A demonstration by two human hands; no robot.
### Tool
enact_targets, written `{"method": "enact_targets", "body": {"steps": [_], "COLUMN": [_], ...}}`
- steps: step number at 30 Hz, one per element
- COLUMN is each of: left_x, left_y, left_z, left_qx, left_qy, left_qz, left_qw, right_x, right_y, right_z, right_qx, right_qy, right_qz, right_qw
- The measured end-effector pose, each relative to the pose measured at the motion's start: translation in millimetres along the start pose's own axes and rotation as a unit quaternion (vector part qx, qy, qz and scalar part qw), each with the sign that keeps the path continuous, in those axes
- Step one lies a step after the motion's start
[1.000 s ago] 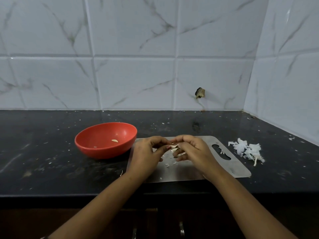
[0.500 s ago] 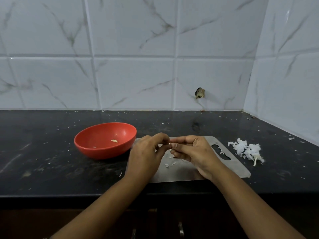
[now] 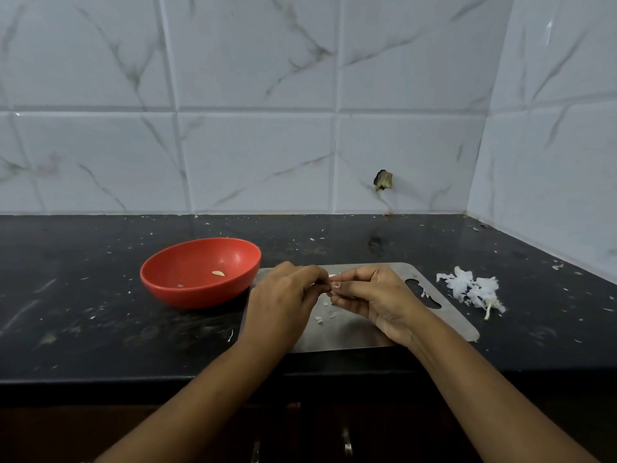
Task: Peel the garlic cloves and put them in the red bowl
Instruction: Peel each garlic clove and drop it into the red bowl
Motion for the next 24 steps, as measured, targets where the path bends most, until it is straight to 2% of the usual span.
{"method": "enact_targets", "body": {"steps": [4, 14, 24], "left_x": [-2, 0, -2], "left_y": [5, -2, 2], "left_z": [1, -19, -16], "left_qx": [-0.013, -0.030, -0.026], "left_qy": [-0.002, -0.149, -0.151], "left_qz": [-0.031, -0.032, 0.003], "left_qw": [0.999, 0.988, 0.988], "right_x": [0, -3, -7], "right_y": [1, 6, 6], "right_z": [0, 0, -3], "right_qx": [0.003, 0.024, 0.003], "right_qy": [0.007, 0.012, 0.013], "right_qz": [-0.004, 0.001, 0.012], "right_qw": [1.000, 1.000, 1.000]}}
Point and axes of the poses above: each hand's wrist, its own x-axis away from the middle knuckle, its own z-axis out of the back of the hand, y = z × x, the point moved 4 cm from there along -x, towards the middle knuckle, and after that the axes turned 11 degrees about -z, right-handed, at the moved point
